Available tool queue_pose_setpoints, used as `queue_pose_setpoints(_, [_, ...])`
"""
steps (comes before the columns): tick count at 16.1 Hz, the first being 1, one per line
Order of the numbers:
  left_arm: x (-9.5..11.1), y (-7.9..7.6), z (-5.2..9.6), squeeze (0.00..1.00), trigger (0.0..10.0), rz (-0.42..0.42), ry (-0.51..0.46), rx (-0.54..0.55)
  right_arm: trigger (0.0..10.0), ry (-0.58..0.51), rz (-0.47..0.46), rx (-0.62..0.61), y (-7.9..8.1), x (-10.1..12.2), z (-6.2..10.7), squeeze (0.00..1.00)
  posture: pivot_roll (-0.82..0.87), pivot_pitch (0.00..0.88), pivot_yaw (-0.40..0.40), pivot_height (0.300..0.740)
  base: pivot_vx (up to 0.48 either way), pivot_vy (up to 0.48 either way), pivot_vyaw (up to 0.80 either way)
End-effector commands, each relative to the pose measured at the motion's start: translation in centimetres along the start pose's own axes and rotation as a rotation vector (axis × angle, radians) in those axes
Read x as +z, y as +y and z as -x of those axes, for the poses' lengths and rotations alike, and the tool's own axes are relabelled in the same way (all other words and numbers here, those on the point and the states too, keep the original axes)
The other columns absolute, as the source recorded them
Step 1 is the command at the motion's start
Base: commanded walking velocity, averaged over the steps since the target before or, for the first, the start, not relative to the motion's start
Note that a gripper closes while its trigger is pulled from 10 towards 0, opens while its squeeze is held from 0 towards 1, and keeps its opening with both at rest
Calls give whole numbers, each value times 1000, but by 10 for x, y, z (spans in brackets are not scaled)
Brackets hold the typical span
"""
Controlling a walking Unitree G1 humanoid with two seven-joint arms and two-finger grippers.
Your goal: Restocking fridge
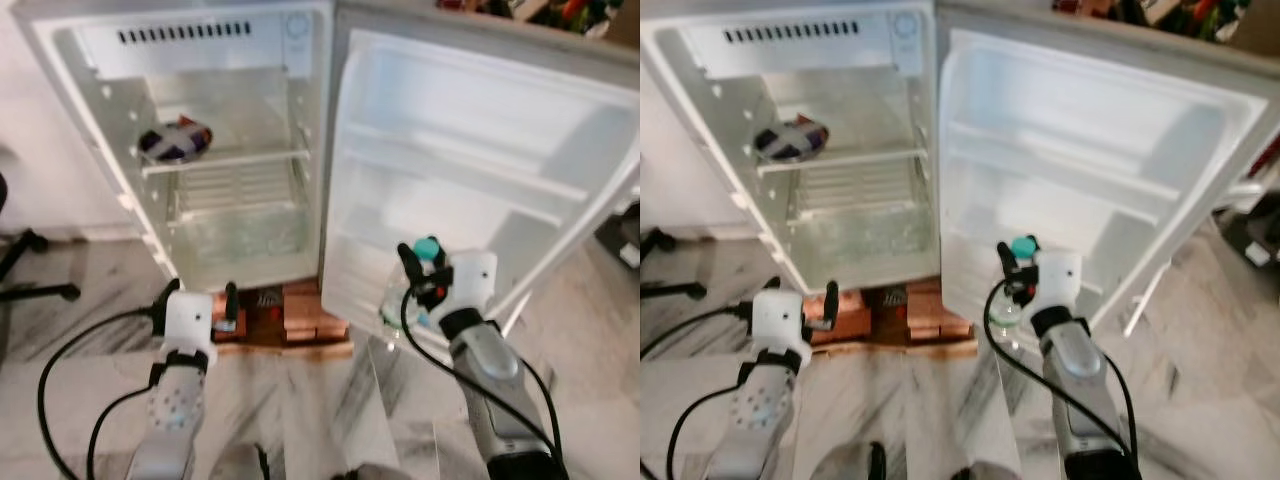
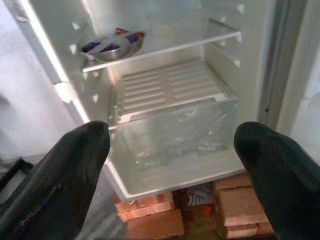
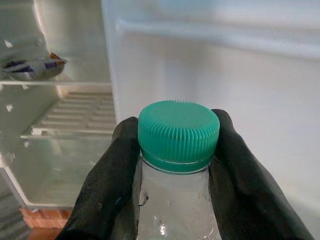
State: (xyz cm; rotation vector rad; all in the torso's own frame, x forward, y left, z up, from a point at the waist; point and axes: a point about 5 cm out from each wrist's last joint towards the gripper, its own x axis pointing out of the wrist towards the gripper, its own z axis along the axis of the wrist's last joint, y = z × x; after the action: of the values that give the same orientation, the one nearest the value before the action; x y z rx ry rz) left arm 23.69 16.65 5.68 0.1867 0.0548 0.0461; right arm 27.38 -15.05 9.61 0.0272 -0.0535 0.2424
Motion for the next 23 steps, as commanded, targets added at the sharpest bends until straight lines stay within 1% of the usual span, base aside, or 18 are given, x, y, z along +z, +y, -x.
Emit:
queue_pose_setpoints(1, [1, 2, 1, 0, 10000, -5, 2, 2, 10000, -42, -1, 4, 2, 8, -3, 0, 111, 94, -50, 740, 319, 0, 0])
queue_pose_setpoints(6, [1, 2, 2, 0, 10000, -1, 1, -4, 10000, -40, -3, 12, 4, 7, -3, 0, 110, 91, -52, 740, 334, 0, 0])
queue_pose_setpoints(9, [1, 0, 4, 0, 10000, 10, 3, -8, 10000, -42, 5, 2, 0, 7, -1, 0, 108, 86, -55, 740, 336, 0, 0])
queue_pose_setpoints(11, [-1, 0, 10, 0, 10000, 27, 20, -12, 10000, -31, 11, -9, -3, 5, 7, 0, 108, 86, -55, 740, 0, 0, 0])
queue_pose_setpoints(14, [-5, 2, 26, 0, 10000, 23, 34, -47, 10000, 0, 11, -29, -6, -3, 20, 0, 108, 97, -64, 740, 0, 0, 0])
queue_pose_setpoints(17, [-8, 5, 37, 0, 10000, 14, 48, -75, 10000, 14, 12, -45, -6, -5, 27, 0, 107, 101, -63, 740, 0, 0, 0])
queue_pose_setpoints(19, [-9, 10, 38, 0, 10000, 2, 53, -70, 10000, 15, 13, -58, -7, -6, 30, 0, 103, 101, -58, 740, 0, 0, 0])
queue_pose_setpoints(20, [-8, 13, 35, 0, 10000, -9, 50, -69, 10000, 15, 13, -70, -10, -6, 31, 0, 100, 100, -55, 740, 0, 0, 0])
queue_pose_setpoints(23, [-5, 12, 31, 0, 10000, -15, 37, -77, 10000, 16, 11, -70, -10, -6, 30, 0, 99, 99, -53, 740, 0, 0, 0])
